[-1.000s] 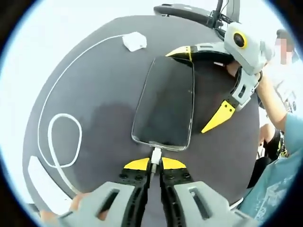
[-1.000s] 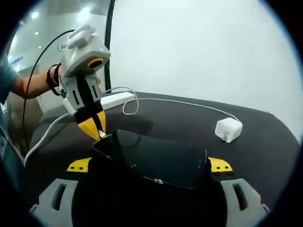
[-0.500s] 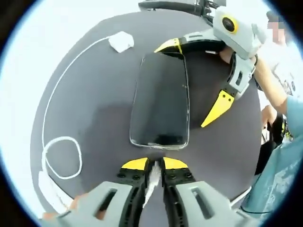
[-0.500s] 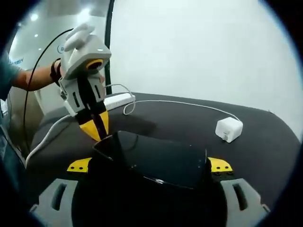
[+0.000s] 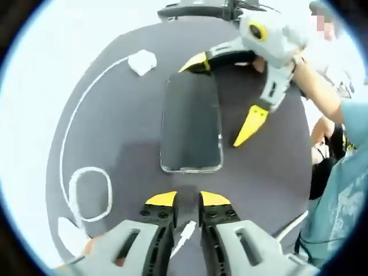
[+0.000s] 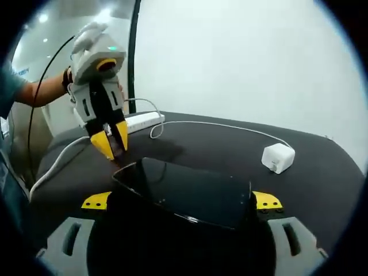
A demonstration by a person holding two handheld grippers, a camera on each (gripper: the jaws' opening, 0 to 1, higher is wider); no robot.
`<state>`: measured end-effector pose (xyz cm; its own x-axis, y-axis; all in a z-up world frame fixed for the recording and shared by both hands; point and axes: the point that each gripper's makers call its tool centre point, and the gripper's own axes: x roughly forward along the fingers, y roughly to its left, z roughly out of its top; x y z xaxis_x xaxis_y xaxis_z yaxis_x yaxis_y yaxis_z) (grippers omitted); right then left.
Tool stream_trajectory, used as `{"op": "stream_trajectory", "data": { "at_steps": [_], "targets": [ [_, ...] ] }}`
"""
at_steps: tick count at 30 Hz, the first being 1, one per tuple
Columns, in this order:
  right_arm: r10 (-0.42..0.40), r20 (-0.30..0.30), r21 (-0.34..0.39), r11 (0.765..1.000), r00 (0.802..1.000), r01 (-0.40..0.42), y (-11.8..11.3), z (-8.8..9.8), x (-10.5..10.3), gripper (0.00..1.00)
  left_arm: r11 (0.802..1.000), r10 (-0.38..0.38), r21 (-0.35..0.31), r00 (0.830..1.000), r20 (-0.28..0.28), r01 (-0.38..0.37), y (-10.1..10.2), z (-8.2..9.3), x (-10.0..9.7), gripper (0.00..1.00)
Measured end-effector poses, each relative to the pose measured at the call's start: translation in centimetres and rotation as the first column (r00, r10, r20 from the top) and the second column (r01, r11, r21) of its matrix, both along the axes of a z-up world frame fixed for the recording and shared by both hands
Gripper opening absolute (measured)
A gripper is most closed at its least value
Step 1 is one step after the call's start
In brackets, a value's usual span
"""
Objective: Connect the charging cable to the phone, plug the charger into the socket, and turn on the power strip switch to charge the phone.
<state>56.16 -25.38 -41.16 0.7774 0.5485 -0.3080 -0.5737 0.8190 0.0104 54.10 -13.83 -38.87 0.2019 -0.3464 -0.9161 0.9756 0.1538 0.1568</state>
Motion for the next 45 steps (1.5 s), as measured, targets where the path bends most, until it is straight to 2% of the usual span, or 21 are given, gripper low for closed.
{"op": "stream_trajectory", "data": {
  "at_steps": [3,4,5,6,8,9,10,11,13,14,16,18,20,21,24,28,32,36,38,42,45],
  "targets": [
    [0.000,0.001,-0.001,1.000,1.000,0.000,0.1,0.0,-0.2,0.93,0.999,-0.035,0.019,0.999,0.012,0.035,0.2,1.8,-0.3,0.10],
    [0.000,0.001,-0.001,1.000,1.000,0.000,0.1,0.0,-0.2,0.93,0.995,-0.081,0.065,0.997,0.010,0.080,0.8,2.2,-0.5,0.11],
    [0.000,0.002,-0.003,1.000,1.000,0.000,0.1,0.0,-0.2,0.93,0.982,-0.137,0.134,0.990,0.038,0.131,1.5,2.9,-0.2,0.11],
    [0.000,0.002,-0.003,1.000,1.000,0.000,0.0,0.0,-0.2,0.93,0.975,-0.157,0.170,0.986,0.060,0.145,1.9,3.2,0.1,0.10],
    [0.000,0.003,-0.004,1.000,1.000,0.000,0.0,0.0,-0.2,0.93,0.929,-0.245,0.300,0.968,0.057,0.218,3.4,3.6,0.5,0.10],
    [0.000,0.003,-0.005,1.000,1.000,0.000,0.0,0.0,-0.2,0.93,0.895,-0.266,0.374,0.964,0.010,0.243,4.5,3.3,0.2,0.10],
    [0.000,0.003,-0.005,1.000,1.000,0.000,0.0,0.0,-0.1,0.93,0.871,-0.272,0.414,0.961,-0.048,0.267,5.3,2.9,-0.4,0.10],
    [-0.001,0.003,-0.005,1.000,1.000,0.001,0.0,0.0,-0.1,0.93,0.810,-0.300,0.491,0.946,-0.124,0.322,6.6,2.5,-1.0,0.10],
    [-0.001,0.004,-0.005,1.000,1.000,0.001,0.0,0.0,-0.2,0.93,0.786,-0.308,0.518,0.940,-0.145,0.338,7.1,1.8,-1.1,0.11],
    [-0.001,0.005,-0.006,1.000,1.000,0.001,0.0,-0.1,-0.2,0.93,0.775,-0.347,0.519,0.929,-0.124,0.359,6.9,1.5,-0.5,0.11],
    [-0.001,0.006,-0.008,1.000,1.000,0.001,0.1,-0.1,-0.2,0.93,0.790,-0.381,0.473,0.917,-0.117,0.389,6.0,1.2,-0.4,0.11],
    [-0.001,0.007,-0.008,1.000,1.000,0.001,0.1,-0.1,-0.2,0.93,0.820,-0.360,0.438,0.927,-0.102,0.367,5.4,1.4,-0.4,0.11],
    [-0.001,0.007,-0.007,1.000,1.000,0.001,0.1,-0.1,-0.2,0.93,0.808,-0.375,0.451,0.921,-0.104,0.380,5.5,1.3,-0.4,0.11],
    [-0.001,0.007,-0.008,1.000,1.000,0.001,0.1,-0.1,-0.2,0.93,0.789,-0.407,0.458,0.907,-0.110,0.409,5.5,1.3,-0.6,0.11],
    [-0.001,0.008,-0.009,1.000,1.000,0.001,0.1,-0.1,-0.2,0.93,0.769,-0.426,0.479,0.898,-0.110,0.424,5.7,0.7,-0.5,0.12],
    [-0.001,0.009,-0.011,1.000,1.000,0.002,0.1,-0.1,-0.2,0.93,0.767,-0.403,0.499,0.908,-0.115,0.404,6.1,-0.1,-0.2,0.12],
    [-0.001,0.010,-0.011,1.000,1.000,0.001,0.1,-0.1,-0.2,0.93,0.754,-0.387,0.527,0.914,-0.124,0.391,6.7,-0.6,0.1,0.10],
    [-0.001,0.011,-0.012,1.000,1.000,0.001,0.2,-0.1,-0.2,0.93,0.758,-0.368,0.531,0.920,-0.131,0.379,6.9,-0.7,0.1,0.05],
    [-0.001,0.011,-0.012,1.000,1.000,0.001,0.1,-0.1,-0.2,0.93,0.763,-0.365,0.527,0.923,-0.125,0.373,6.8,-0.7,0.2,0.00],
    [-0.001,0.012,-0.012,1.000,1.000,0.001,0.1,-0.1,-0.1,0.93,0.777,-0.349,0.516,0.929,-0.123,0.360,6.7,-0.9,0.2,0.00],
    [-0.001,0.012,-0.013,1.000,1.000,0.001,0.1,-0.1,-0.1,0.93,0.819,-0.316,0.470,0.943,-0.109,0.329,6.4,-1.2,0.1,0.00]
  ]
}}
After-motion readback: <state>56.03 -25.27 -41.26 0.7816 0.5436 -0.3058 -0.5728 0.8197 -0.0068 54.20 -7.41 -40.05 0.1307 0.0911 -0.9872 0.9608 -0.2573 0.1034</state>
